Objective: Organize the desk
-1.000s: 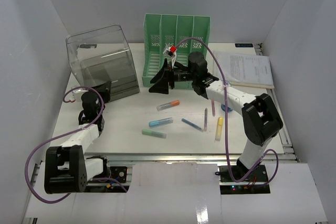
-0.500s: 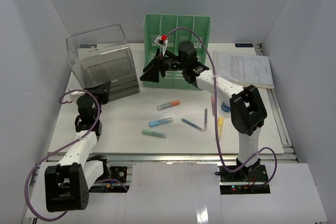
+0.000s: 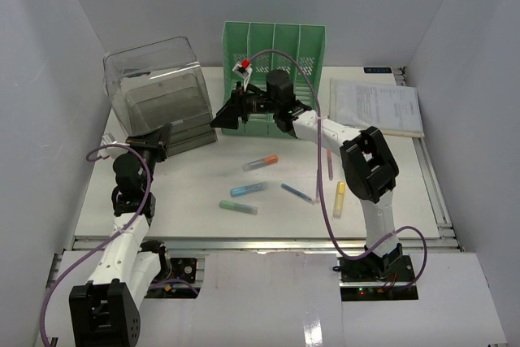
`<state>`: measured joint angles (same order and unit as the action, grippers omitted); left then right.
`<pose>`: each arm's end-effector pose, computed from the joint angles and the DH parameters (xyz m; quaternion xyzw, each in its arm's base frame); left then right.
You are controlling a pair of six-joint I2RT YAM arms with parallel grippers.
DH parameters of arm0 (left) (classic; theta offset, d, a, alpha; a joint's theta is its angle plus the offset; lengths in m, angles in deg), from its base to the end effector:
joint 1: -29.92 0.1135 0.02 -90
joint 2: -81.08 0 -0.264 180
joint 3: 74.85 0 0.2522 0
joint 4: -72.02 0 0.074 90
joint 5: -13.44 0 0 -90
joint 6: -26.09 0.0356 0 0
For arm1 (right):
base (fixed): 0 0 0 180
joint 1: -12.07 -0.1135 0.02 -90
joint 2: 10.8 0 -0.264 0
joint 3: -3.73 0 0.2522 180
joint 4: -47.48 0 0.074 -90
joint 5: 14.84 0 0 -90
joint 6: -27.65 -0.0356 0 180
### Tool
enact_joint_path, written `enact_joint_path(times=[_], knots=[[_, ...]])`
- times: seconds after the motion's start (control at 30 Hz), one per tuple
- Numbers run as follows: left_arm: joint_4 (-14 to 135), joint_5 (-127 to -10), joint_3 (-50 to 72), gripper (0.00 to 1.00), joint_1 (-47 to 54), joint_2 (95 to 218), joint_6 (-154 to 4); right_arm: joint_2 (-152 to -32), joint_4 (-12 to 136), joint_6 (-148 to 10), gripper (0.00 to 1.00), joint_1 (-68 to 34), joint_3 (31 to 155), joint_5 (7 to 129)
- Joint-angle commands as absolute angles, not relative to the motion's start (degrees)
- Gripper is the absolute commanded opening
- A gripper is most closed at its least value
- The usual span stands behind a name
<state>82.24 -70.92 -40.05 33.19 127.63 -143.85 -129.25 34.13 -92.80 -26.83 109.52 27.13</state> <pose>0.1946 0.0076 0.2509 -0.4495 0.5579 -0.4598 0.5247 0.3644 0.3281 0.2915 -0.3360 0.6189 0.6049 0.3716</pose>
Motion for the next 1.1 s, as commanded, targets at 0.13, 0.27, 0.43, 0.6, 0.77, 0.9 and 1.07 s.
enact_joint_path(times=[0.13, 0.27, 0.43, 0.6, 0.77, 0.9, 1.07], knots=[[83.1, -68.1, -39.5, 0.0, 33.1, 125.2, -144.6, -131.2, 25.7, -97.3, 0.9, -28.3, 115.1, 27.5], [82.9, -67.8, -39.6, 0.0, 33.2, 124.9, -145.0, -132.4, 23.4, -99.0, 0.93, -28.7, 117.2, 27.1], [82.8, -67.5, -39.3, 0.0, 33.1, 125.3, -145.3, -133.1, 17.3, -104.0, 0.9, -28.9, 116.8, 25.5], [82.0, -67.4, -39.1, 0.1, 33.1, 125.2, -145.6, -133.0, 11.0, -109.3, 0.67, -28.9, 115.2, 23.9], [80.3, -65.8, -38.6, 0.59, 33.1, 125.2, -144.4, -132.0, 7.6, -112.6, 0.57, -28.9, 113.6, 22.8], [79.7, -62.1, -38.8, 0.77, 33.1, 123.6, -140.1, -130.8, 6.8, -113.5, 0.53, -28.8, 113.2, 22.8], [77.6, -58.9, -41.6, 0.78, 33.0, 117.5, -133.0, -129.4, 5.5, -114.9, 0.5, -28.7, 112.6, 22.7]])
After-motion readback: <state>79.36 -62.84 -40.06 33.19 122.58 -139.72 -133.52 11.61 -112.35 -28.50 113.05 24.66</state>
